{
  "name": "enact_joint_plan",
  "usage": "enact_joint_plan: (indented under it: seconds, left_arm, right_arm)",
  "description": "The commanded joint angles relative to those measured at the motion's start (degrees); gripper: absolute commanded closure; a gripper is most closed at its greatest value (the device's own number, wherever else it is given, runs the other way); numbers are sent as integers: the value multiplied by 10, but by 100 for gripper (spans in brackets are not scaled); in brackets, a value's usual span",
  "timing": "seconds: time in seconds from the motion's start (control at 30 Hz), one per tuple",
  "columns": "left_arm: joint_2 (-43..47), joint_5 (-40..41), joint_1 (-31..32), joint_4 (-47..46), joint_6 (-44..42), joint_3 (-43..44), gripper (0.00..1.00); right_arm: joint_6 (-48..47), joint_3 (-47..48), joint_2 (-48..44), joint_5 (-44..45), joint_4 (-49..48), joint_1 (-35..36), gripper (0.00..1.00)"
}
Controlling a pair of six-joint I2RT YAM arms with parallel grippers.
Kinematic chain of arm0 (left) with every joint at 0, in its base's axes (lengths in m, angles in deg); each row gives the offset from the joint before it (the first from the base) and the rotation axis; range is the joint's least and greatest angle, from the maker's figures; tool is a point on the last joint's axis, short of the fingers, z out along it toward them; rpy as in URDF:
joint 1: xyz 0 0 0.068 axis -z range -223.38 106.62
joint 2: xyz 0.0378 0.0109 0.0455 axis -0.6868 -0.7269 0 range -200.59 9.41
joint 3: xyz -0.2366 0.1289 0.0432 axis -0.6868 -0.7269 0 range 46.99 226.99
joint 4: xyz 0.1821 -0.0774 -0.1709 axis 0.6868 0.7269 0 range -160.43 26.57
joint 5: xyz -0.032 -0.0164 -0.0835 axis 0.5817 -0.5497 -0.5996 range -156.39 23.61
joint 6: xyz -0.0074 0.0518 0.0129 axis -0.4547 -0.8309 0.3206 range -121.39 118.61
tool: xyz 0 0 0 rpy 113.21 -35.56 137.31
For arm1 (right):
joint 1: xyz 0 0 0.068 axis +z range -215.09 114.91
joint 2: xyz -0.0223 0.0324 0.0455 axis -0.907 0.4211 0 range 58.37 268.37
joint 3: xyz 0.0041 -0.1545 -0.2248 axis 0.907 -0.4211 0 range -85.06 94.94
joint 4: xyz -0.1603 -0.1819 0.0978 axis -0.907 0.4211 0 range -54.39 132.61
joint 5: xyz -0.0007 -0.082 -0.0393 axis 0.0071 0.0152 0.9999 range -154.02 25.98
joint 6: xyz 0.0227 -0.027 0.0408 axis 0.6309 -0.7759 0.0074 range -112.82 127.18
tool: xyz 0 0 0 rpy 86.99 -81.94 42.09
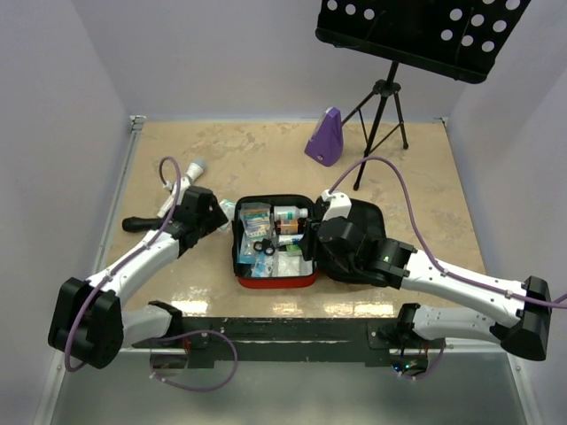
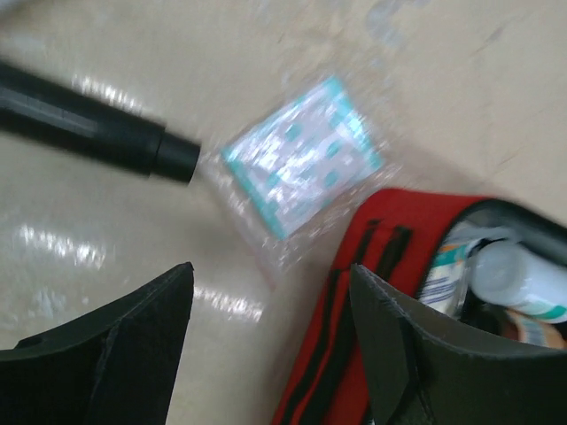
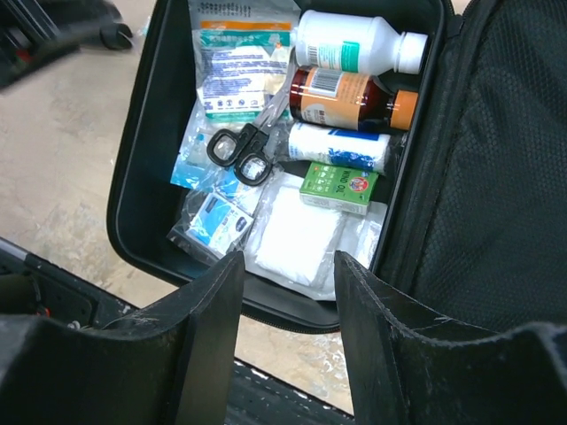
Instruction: Organize the medicine kit
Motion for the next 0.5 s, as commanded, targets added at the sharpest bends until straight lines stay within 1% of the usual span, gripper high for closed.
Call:
enact_joint_plan:
  seconds: [0.0, 0.1, 0.2, 0.33, 0.4, 0.47]
  left_arm:
    - [9, -17, -1, -45, 136, -85, 24]
    - [-1, -16, -1, -81, 169, -109, 23]
    - [-33, -4, -1, -90, 201, -109, 23]
    - [-59, 19, -1, -126, 238, -118, 23]
    - [-82, 22, -3, -142, 242, -112, 24]
    - [-116, 25, -9, -134, 250, -96, 25]
  right_arm:
    - [0, 3, 1, -2, -17, 0, 50]
    - [3, -2, -10, -3, -17, 0, 50]
    - [5, -2, -14, -2, -11, 0, 50]
    - [8, -4, -18, -7, -10, 1, 50]
    - [10, -7, -20, -9, -11, 1, 50]
    - [11, -9, -22, -10, -8, 1, 50]
